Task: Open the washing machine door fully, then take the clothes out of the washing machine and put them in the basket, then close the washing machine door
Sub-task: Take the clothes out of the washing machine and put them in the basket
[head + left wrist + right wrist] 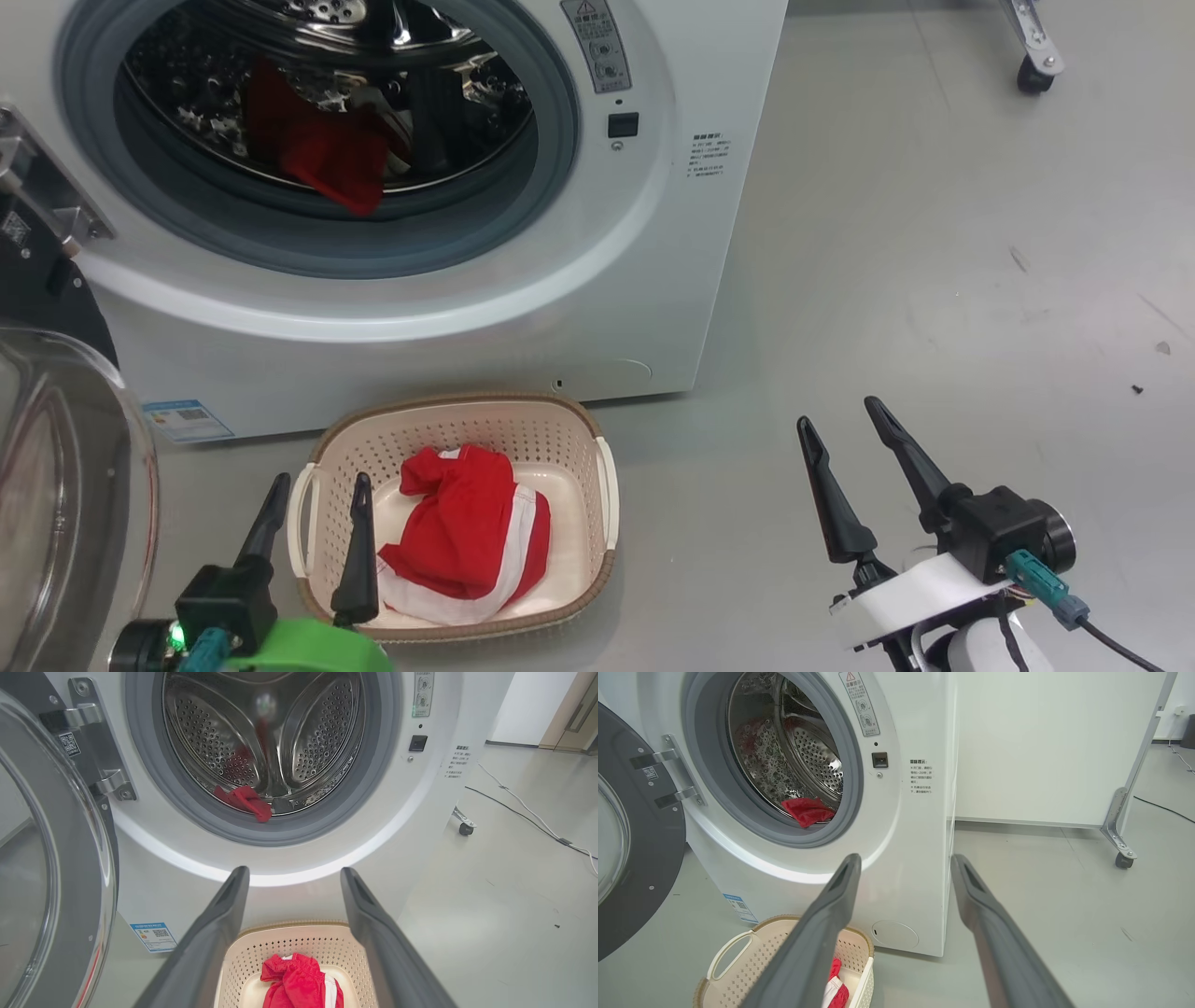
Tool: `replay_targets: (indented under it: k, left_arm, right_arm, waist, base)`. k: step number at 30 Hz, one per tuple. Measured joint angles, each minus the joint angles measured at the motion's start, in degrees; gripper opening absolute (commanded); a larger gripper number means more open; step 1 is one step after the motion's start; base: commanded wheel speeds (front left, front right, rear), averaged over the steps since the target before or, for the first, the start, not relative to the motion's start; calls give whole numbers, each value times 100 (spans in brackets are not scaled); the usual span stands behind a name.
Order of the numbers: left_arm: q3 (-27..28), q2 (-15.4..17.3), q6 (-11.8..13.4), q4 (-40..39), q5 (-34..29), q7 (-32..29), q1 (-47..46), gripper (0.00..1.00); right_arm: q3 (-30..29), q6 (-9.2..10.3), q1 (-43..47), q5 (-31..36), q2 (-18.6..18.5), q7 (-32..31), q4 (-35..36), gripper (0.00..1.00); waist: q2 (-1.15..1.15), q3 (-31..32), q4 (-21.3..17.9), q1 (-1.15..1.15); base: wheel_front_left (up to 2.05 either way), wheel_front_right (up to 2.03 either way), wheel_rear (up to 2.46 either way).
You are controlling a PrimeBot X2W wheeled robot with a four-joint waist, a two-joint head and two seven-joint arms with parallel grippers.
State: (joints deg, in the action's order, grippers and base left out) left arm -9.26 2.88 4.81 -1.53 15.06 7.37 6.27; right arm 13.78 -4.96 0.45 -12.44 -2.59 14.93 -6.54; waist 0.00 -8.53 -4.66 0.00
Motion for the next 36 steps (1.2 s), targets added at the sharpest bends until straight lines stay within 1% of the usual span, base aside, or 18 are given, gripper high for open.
replay_targets:
  k: [6,12,17,21,27,34,36]
  left_arm:
    - [3,0,-65,333,129,-296,-550,100]
    - [20,2,-211,750,334,-689,-1327,100]
    - [133,62,-277,1047,466,-1089,-2053,100]
    - [197,291,-361,1230,479,-1448,-2660,100]
    - [365,665,-419,1390,475,-1929,-3690,100]
    - [582,1134,-463,1563,442,-2353,-4569,100]
    - [608,1274,-468,1607,377,-2475,-4773,100]
  right_arm:
    - [55,-2,-222,0,-1,1,138,100]
    - [132,-3,-452,-1,-2,0,245,100]
    - [221,-20,-692,-60,-3,1,330,100]
    - [315,-20,-887,-177,-4,1,422,100]
    - [439,-16,-1216,-403,-7,1,522,100]
    - [620,18,-1511,-725,-11,1,550,100]
    - [686,58,-1569,-838,-11,1,555,100]
  waist:
    - [0,-422,-79,0]
    - [0,-882,-178,0]
    - [0,-1277,-284,0]
    - [0,-1594,-391,0]
    - [0,-2074,-584,0]
    - [0,-2525,-880,0]
    - [0,-2620,-981,0]
  base:
    - [0,0,0]
    - [0,0,0]
    - [0,0,0]
    - [0,0,0]
    - [0,0,0]
    - [0,0,0]
    - [0,0,0]
